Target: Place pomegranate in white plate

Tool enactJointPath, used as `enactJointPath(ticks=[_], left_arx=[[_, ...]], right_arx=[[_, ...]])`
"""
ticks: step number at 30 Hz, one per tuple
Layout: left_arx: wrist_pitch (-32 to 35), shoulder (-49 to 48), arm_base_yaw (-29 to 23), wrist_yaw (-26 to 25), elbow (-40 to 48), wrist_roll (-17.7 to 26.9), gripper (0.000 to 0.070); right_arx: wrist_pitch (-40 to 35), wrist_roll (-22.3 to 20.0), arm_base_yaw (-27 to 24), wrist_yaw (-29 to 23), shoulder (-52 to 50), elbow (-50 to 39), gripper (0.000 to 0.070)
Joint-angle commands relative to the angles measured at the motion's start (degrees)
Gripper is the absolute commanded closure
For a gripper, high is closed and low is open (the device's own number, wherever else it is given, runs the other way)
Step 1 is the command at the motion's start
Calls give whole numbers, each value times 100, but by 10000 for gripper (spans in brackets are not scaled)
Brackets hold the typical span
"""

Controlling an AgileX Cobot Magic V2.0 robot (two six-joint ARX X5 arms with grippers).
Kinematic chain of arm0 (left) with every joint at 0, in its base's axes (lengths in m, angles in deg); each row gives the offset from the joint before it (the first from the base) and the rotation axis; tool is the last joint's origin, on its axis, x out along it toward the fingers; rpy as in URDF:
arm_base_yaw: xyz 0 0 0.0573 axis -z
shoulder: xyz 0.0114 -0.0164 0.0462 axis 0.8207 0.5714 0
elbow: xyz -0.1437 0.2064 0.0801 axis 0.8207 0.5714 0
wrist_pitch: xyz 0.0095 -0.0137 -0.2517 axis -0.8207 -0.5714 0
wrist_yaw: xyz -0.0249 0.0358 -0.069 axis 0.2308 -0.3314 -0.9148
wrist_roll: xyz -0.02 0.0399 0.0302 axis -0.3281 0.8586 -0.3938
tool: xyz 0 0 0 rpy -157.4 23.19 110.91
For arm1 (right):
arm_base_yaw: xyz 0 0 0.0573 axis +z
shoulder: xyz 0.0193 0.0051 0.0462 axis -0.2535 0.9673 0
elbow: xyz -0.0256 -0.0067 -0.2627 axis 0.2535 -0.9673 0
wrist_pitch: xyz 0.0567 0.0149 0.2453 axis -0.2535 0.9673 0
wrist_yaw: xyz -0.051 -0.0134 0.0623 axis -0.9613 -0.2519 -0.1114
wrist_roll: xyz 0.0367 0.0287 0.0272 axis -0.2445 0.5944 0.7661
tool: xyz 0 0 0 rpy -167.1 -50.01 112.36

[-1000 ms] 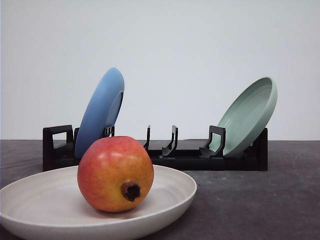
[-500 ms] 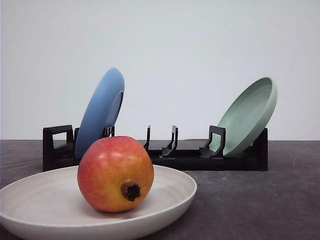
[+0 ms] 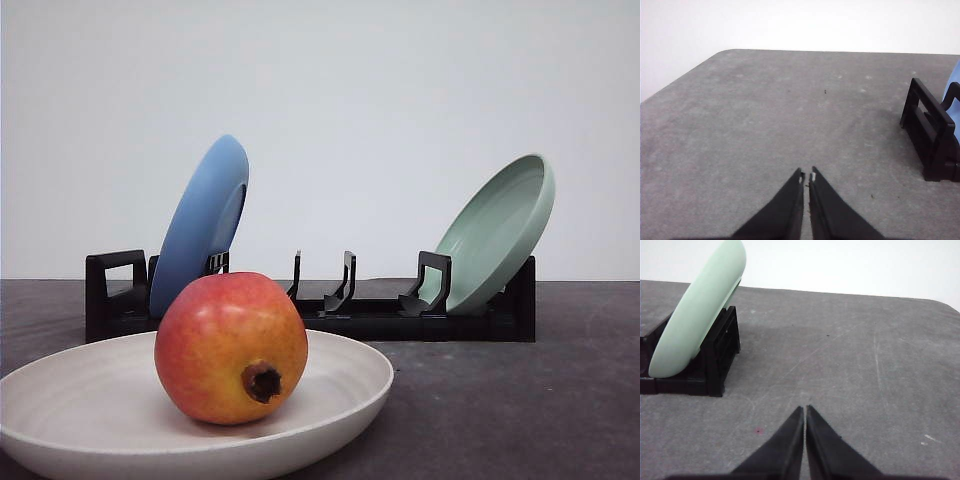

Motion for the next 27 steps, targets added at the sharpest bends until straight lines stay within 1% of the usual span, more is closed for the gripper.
enactJointPath(ticks=[1,23,27], left_arx=[[13,-13,-11,4,74,42,700],[16,-13,-11,2,74,61,700],[10,-13,-13,-113,74,61,700]], right_arx=[[-37,-28,-7,-4,-4,-17,700],[-35,-28,-7,-4,-4,-17,699],[-35,-28,-7,-4,-4,-17,700]])
